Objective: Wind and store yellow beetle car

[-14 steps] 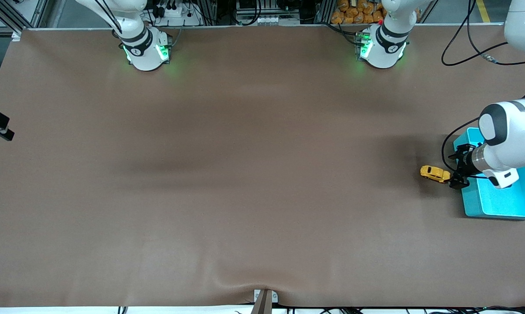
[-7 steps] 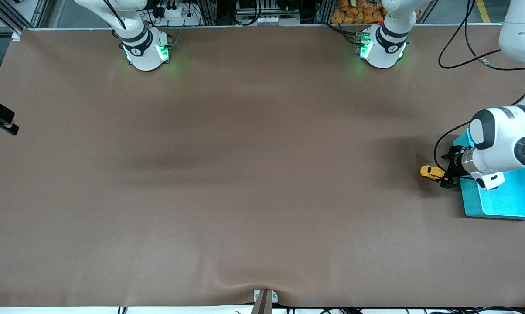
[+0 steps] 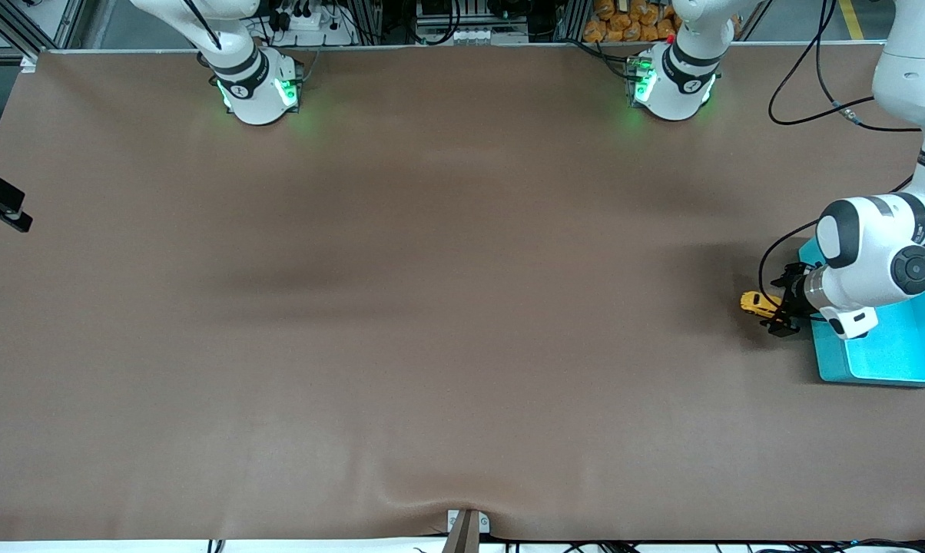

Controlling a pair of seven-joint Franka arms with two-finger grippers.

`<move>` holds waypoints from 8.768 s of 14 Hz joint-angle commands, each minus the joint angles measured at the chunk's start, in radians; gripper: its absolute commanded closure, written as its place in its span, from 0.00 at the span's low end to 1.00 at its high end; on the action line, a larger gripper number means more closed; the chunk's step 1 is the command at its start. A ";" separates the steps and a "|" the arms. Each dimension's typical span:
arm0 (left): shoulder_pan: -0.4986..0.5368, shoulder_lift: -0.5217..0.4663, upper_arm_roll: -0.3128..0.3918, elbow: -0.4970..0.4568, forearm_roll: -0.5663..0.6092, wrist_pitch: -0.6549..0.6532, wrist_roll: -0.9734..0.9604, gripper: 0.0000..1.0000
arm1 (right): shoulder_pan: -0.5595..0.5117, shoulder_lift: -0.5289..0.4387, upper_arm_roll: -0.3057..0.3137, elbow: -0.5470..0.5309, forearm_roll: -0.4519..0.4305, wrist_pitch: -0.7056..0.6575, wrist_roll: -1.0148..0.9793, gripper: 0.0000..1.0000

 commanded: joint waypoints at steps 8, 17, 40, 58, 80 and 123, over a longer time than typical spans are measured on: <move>-0.022 -0.010 -0.002 0.005 0.026 0.013 -0.027 1.00 | 0.004 -0.019 -0.006 -0.018 0.000 -0.005 0.014 0.00; -0.082 -0.016 -0.006 0.238 0.026 -0.271 -0.029 1.00 | 0.007 -0.012 -0.003 -0.018 0.017 0.008 0.010 0.00; -0.013 -0.076 0.001 0.405 0.083 -0.407 0.701 1.00 | 0.010 -0.012 -0.006 -0.018 0.050 -0.005 0.007 0.00; 0.166 -0.068 0.003 0.240 0.101 -0.163 1.236 1.00 | -0.008 -0.012 -0.011 -0.026 0.087 -0.007 0.016 0.00; 0.262 0.085 0.006 0.100 0.304 0.189 1.340 1.00 | 0.021 -0.038 -0.004 -0.114 0.061 -0.016 0.048 0.00; -0.435 -0.551 0.124 0.384 -0.169 -0.857 0.972 0.00 | 0.056 -0.012 -0.006 -0.074 0.072 0.018 0.053 0.00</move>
